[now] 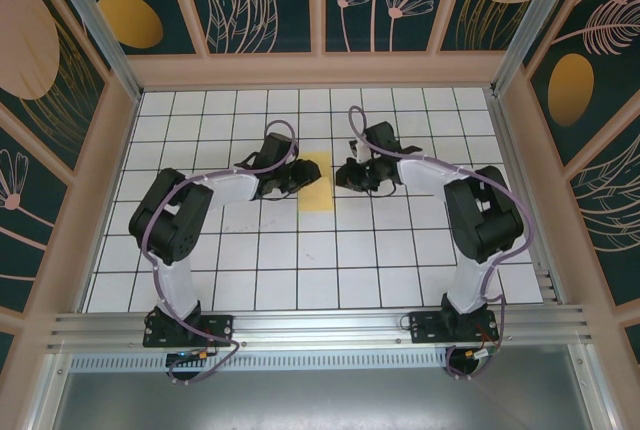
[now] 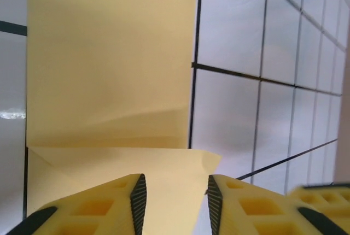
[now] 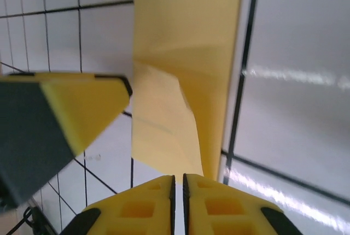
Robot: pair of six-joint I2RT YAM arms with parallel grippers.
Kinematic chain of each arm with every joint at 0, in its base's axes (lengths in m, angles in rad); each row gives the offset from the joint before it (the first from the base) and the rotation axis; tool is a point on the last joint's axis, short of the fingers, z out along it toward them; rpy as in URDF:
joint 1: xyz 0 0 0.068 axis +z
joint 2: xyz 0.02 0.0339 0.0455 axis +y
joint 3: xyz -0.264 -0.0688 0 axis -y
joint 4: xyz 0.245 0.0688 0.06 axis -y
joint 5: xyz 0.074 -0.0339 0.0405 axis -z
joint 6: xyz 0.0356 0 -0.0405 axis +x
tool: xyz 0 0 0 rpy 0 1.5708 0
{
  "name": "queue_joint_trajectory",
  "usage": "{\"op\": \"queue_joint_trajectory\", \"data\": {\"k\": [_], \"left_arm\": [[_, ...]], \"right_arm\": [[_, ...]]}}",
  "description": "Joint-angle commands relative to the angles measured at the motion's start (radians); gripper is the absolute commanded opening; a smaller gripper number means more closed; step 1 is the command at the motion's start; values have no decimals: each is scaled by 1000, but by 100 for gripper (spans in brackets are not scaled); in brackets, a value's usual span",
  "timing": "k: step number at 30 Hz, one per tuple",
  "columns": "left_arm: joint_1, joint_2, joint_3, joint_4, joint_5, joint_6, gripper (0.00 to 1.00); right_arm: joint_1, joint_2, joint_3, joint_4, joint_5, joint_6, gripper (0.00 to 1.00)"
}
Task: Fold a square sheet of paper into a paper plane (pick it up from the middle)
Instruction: Fold the triangle a second time at the center of the table, then turn over the paper at the center of the table.
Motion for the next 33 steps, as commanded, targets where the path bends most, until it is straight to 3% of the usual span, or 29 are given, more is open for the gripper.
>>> {"op": "queue_joint_trajectory", "data": {"k": [1,10,18,27,33], "left_arm": [[3,-47,-58,26,-41,-65,39],[5,-51,-126,56,-41,-109,36],[5,-31,-110,42,-38,-109,36],[5,-19,-103,38,-35,-104,38],[5,-1,-89,45,-20,-95,39]], "right_arm": [[8,66,72,54,-3,23,15],[17,158,148,28,-25,-14,20],[16,210,180,-4,38,-37,23],[7,233,176,10,29,-26,8],[-7,238,158,32,12,3,5]]}}
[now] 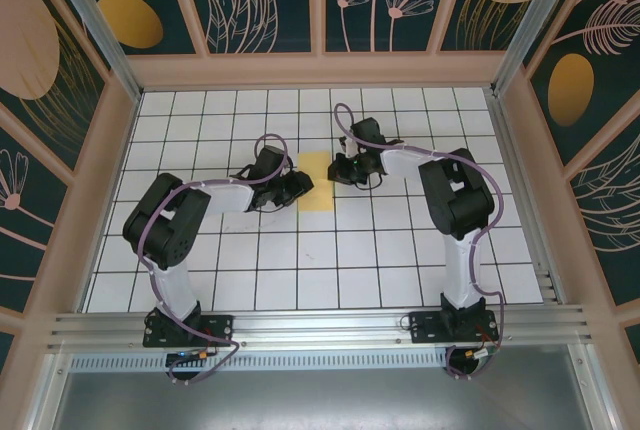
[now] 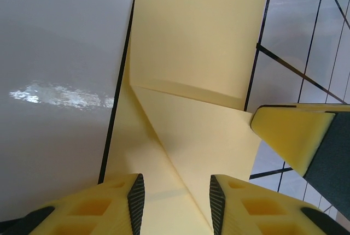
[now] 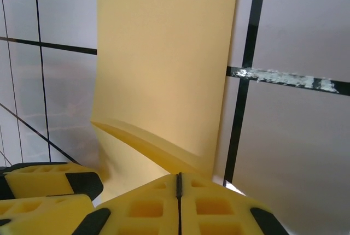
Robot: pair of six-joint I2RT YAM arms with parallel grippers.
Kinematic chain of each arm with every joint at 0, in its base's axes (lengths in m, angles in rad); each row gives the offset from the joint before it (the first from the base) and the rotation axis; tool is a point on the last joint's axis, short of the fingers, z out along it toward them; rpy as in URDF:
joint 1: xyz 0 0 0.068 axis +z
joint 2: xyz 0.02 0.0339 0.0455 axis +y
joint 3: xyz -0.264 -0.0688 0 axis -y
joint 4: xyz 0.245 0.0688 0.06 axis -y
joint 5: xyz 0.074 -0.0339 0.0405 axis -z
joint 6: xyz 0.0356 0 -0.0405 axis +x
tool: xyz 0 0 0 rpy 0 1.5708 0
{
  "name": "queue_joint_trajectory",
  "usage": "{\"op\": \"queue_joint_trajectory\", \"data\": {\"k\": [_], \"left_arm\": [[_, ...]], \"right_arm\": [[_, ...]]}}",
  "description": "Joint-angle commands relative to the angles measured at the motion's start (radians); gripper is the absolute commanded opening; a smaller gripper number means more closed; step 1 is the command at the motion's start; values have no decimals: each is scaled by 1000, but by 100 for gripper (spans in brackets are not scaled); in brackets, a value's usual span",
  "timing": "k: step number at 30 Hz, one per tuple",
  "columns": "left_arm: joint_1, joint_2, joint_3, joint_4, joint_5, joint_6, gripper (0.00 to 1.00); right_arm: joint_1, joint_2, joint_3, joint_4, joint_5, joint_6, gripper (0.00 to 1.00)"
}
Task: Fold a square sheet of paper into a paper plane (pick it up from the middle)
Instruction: Turn over the paper at the center of the table.
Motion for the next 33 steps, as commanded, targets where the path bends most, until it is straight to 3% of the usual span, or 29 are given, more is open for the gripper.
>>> {"op": "queue_joint_trajectory", "data": {"k": [1,21,33], "left_arm": [[5,28,30,9,25,1,39],[6,122,132,52,65,27,36],[8,129,145,38,46,51,19]], "right_arm": [[-15,17,-4,8,-15,26,5],[-30,28,-22,12,-23,28,5],[-35,17,-26,9,-10,26,10]]}}
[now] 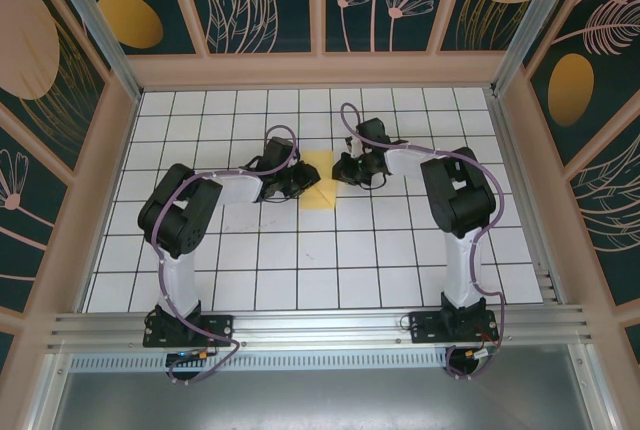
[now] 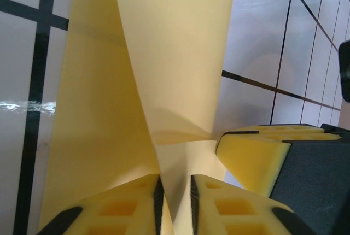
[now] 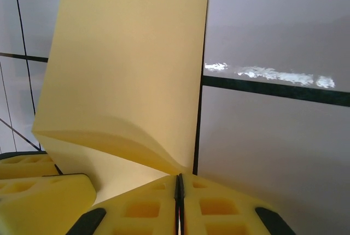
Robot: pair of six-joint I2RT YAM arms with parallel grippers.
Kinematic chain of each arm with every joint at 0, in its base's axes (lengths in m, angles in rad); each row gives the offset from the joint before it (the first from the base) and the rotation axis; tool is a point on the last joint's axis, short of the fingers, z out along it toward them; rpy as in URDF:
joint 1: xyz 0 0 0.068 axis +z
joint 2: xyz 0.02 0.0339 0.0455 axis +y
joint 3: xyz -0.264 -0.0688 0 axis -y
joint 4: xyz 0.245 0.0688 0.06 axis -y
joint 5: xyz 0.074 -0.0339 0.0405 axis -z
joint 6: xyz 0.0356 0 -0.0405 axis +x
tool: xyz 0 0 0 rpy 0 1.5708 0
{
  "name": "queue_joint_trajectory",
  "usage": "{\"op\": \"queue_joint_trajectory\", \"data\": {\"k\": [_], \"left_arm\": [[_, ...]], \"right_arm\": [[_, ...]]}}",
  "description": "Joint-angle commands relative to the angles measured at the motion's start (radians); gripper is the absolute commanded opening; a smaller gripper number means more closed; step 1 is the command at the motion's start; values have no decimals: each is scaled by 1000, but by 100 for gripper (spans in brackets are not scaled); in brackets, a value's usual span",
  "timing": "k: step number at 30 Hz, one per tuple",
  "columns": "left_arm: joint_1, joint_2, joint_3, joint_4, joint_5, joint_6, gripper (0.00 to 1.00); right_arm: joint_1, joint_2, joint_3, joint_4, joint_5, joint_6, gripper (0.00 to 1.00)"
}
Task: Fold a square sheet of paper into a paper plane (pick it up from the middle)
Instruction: Turn over the paper at the center of the table.
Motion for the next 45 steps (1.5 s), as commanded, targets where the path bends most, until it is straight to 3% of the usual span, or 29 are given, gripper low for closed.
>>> {"op": "queue_joint_trajectory", "data": {"k": [1,6,12,21,27,32,37,45], "left_arm": [[7,16,19,4,-6,29,17],[7,5,17,7,-10,44,7],[9,-59,28,-24,-29,77,3],[9,-215,127,-331,-204,280,2],[8,-280,253,-567,-439,455,2],[-4,-277,347,-698,-692,567,4],[-41,-208,414,-769,-926,626,4],[-110,15,538,-874,-1201,660,3]], "right_arm": [[-7,6,-11,1,-3,5,10],[-13,-42,-21,-16,73,13,14],[-14,-180,-72,-29,366,36,17],[-39,-471,-231,45,561,52,53],[-101,-651,-338,77,589,47,74],[-143,-752,-396,75,617,40,99],[-164,-802,-427,58,653,58,99],[-203,-831,-449,23,678,115,99]]}}
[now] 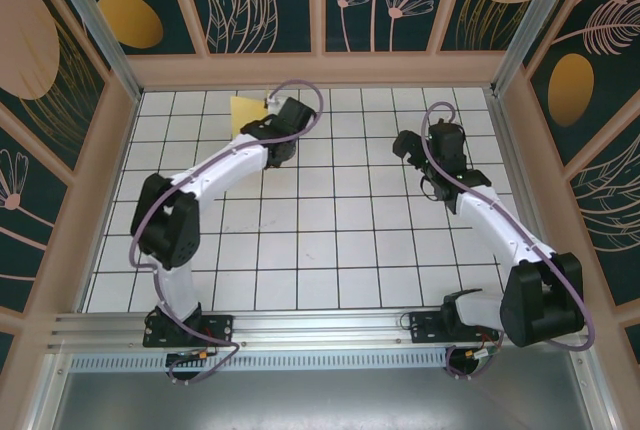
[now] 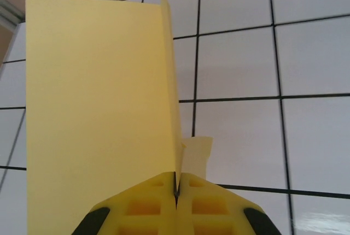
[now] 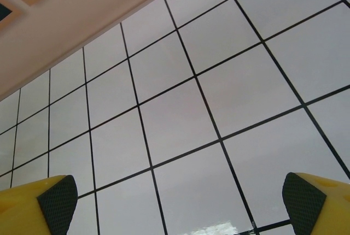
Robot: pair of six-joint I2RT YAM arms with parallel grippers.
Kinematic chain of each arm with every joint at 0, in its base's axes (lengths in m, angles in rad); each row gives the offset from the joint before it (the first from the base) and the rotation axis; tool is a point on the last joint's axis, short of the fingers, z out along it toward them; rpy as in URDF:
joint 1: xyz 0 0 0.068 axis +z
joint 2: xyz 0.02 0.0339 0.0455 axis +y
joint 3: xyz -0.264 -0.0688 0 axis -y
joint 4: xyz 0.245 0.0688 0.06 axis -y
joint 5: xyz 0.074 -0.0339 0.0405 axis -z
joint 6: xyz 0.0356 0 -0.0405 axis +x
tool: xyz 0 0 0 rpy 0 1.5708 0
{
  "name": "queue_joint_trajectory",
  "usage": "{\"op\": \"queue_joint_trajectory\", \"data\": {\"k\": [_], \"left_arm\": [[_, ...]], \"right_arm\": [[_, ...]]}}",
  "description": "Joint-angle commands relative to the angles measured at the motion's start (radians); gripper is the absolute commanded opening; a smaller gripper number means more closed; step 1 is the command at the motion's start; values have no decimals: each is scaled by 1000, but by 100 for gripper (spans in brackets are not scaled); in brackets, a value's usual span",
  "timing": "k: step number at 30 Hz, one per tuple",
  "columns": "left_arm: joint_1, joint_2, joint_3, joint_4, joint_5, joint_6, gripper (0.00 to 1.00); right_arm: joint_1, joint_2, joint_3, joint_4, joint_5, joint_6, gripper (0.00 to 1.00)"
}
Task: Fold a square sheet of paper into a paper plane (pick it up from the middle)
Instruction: Turn over the paper at the center of the table.
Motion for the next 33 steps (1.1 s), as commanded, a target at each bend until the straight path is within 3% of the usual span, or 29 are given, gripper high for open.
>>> {"op": "queue_joint_trajectory", "data": {"k": [1,12,23,33], "left_arm": [[-27,104,53,-104,-184,38,3],[-99,340,158,-122,-221,38,4],[-148,428,237,-121,-55,-13,9],[-150,412,234,-106,69,-52,28]], "right_arm": [[-21,-30,-17,-25,36,41,99],[-103,-30,-52,-26,-32,108,99],[-136,-14,-60,-28,-70,129,99],[-144,8,-58,-22,-101,132,98]]}}
